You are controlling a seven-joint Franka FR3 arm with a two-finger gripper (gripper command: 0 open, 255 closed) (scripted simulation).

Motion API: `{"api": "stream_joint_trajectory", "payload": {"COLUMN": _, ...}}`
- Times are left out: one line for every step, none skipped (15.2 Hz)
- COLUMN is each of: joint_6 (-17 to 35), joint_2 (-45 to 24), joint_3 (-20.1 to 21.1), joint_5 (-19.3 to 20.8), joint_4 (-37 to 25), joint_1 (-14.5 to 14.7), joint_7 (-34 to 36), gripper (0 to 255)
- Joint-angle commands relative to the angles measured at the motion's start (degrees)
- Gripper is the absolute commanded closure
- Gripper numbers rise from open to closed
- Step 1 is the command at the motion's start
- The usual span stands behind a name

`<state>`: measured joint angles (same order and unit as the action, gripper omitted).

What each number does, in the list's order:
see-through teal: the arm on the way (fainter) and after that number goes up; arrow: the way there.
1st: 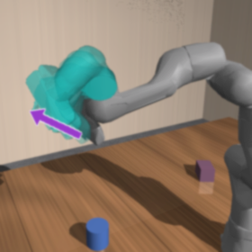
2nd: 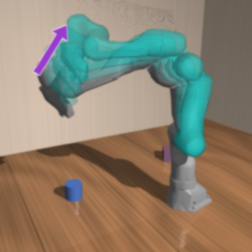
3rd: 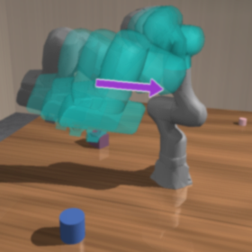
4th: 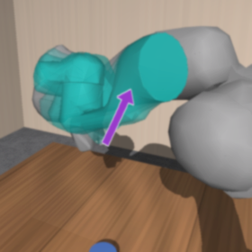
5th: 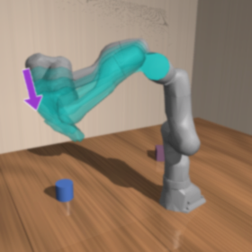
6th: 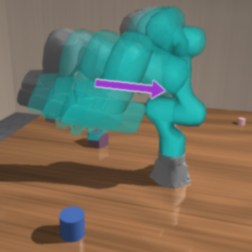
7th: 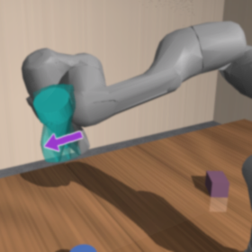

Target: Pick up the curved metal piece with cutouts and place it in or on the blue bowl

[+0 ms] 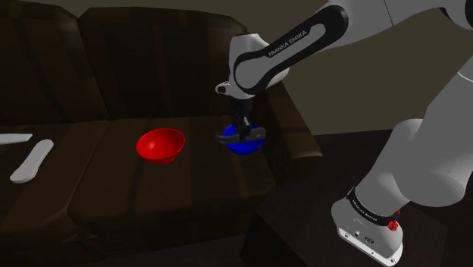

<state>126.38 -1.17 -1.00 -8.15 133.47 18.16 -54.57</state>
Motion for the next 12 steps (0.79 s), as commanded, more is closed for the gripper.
{"api": "stream_joint_trajectory", "payload": {"joint_6": -0.97, "joint_2": -1.26, "joint_3": -1.47, "joint_5": 0.53, "joint_4": -1.93, "joint_1": -1.52, "joint_7": -2.63, "gripper": 255}}
{"api": "stream_joint_trajectory", "payload": {"joint_6": -1.39, "joint_2": -1.79, "joint_3": -2.17, "joint_5": 0.76, "joint_4": -2.73, "joint_1": -2.26, "joint_7": -3.9, "gripper": 255}}
{"api": "stream_joint_trajectory", "payload": {"joint_6": -1.81, "joint_2": -2.36, "joint_3": -2.85, "joint_5": 0.97, "joint_4": -3.6, "joint_1": -3.0, "joint_7": -5.16, "gripper": 255}}
{"api": "stream_joint_trajectory", "payload": {"joint_6": -2.25, "joint_2": -2.98, "joint_3": -3.52, "joint_5": 1.15, "joint_4": -4.53, "joint_1": -3.74, "joint_7": -6.41, "gripper": 255}}
{"api": "stream_joint_trajectory", "payload": {"joint_6": -2.7, "joint_2": -3.65, "joint_3": -4.16, "joint_5": 1.32, "joint_4": -5.53, "joint_1": -4.47, "joint_7": -7.65, "gripper": 255}}
{"api": "stream_joint_trajectory", "payload": {"joint_6": -3.17, "joint_2": -4.36, "joint_3": -4.79, "joint_5": 1.46, "joint_4": -6.59, "joint_1": -5.21, "joint_7": -8.89, "gripper": 255}}
{"api": "stream_joint_trajectory", "payload": {"joint_6": -3.65, "joint_2": -5.13, "joint_3": -5.4, "joint_5": 1.57, "joint_4": -7.71, "joint_1": -5.94, "joint_7": -10.12, "gripper": 255}}
{"api": "stream_joint_trajectory", "payload": {"joint_6": -4.39, "joint_2": -6.34, "joint_3": -6.27, "joint_5": 1.7, "joint_4": -9.49, "joint_1": -7.01, "joint_7": -11.92, "gripper": 255}}
{"api": "stream_joint_trajectory", "payload": {"joint_6": -3.69, "joint_2": -6.8, "joint_3": -6.24, "joint_5": 1.58, "joint_4": -9.24, "joint_1": -7.03, "joint_7": -12.04, "gripper": 255}}
{"api": "stream_joint_trajectory", "payload": {"joint_6": -2.98, "joint_2": -7.28, "joint_3": -6.21, "joint_5": 1.46, "joint_4": -9.0, "joint_1": -7.04, "joint_7": -12.17, "gripper": 255}}
{"api": "stream_joint_trajectory", "payload": {"joint_6": -2.28, "joint_2": -7.77, "joint_3": -6.19, "joint_5": 1.33, "joint_4": -8.77, "joint_1": -7.05, "joint_7": -12.29, "gripper": 255}}
{"api": "stream_joint_trajectory", "payload": {"joint_6": -1.57, "joint_2": -8.26, "joint_3": -6.16, "joint_5": 1.2, "joint_4": -8.56, "joint_1": -7.06, "joint_7": -12.42, "gripper": 255}}
